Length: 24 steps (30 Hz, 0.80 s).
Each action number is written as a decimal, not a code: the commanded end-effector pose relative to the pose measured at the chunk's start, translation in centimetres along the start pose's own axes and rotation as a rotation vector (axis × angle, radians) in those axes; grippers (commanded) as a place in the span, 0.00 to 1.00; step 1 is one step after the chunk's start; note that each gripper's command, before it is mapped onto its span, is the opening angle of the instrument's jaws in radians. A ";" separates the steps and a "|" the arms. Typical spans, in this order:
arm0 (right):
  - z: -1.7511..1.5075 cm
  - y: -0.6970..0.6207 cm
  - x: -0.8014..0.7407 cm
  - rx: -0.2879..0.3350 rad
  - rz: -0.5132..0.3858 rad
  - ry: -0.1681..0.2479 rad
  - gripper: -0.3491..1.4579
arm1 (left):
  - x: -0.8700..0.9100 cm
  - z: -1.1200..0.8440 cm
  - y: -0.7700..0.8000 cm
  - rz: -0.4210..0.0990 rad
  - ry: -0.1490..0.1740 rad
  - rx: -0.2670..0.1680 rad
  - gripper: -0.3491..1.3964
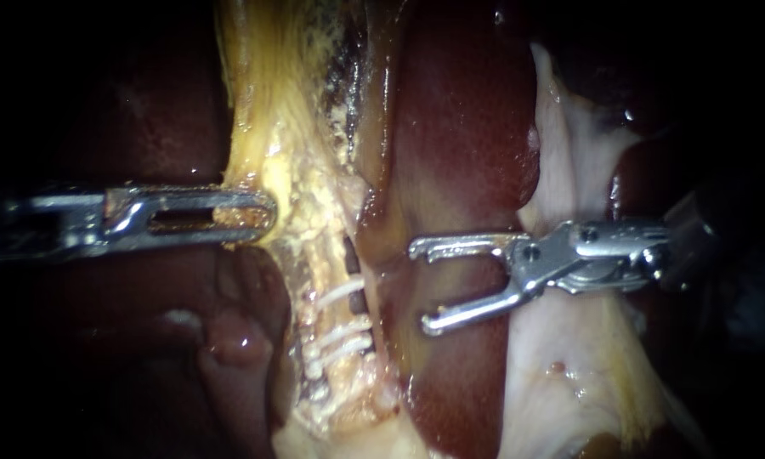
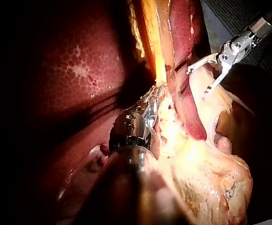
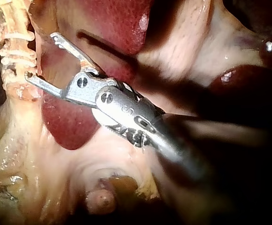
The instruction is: Going back third clip left tube
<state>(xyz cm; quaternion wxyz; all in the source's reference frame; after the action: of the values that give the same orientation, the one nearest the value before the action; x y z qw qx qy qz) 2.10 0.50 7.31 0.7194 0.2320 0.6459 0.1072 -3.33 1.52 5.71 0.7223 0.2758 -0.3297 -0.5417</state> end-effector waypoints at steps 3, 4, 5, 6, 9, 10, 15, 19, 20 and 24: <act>-0.08 0.01 0.05 -0.017 -0.023 -0.001 0.52 | 0.02 0.06 0.02 0.000 -0.002 -0.003 0.00; -0.09 0.01 0.05 -0.019 -0.029 -0.001 0.52 | 0.03 0.08 0.03 0.001 -0.003 -0.004 0.00; -0.11 0.01 0.06 -0.021 -0.041 0.001 0.52 | 0.04 0.10 0.04 0.002 -0.006 -0.007 0.00; -0.12 0.01 0.06 -0.020 -0.041 0.000 0.52 | 0.06 0.15 0.06 0.003 -0.004 -0.004 0.00; -0.13 0.00 0.06 -0.017 -0.047 0.001 0.52 | 0.10 0.34 0.14 0.008 0.015 -0.009 0.00; -0.13 0.00 0.05 -0.014 -0.048 0.001 0.52 | 0.11 0.41 0.16 0.010 0.020 -0.012 0.00; -0.14 -0.02 0.06 -0.013 -0.054 0.002 0.52 | 0.14 0.77 0.33 0.017 0.041 -0.038 0.00; -0.14 -0.03 0.07 -0.009 -0.055 0.003 0.52 | 0.16 0.97 0.41 0.021 0.045 -0.050 0.00; -0.14 -0.03 0.07 -0.009 -0.055 0.003 0.52 | 0.16 0.99 0.41 0.021 0.044 -0.050 0.00; -0.13 -0.04 0.07 -0.009 -0.055 0.003 0.52 | 0.15 1.00 0.36 0.019 0.043 -0.052 0.00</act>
<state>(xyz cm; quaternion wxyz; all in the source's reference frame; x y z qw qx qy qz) 1.97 0.53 7.23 0.7221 0.2108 0.6526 0.0905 -3.87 1.42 6.64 0.7415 0.2656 -0.3032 -0.5364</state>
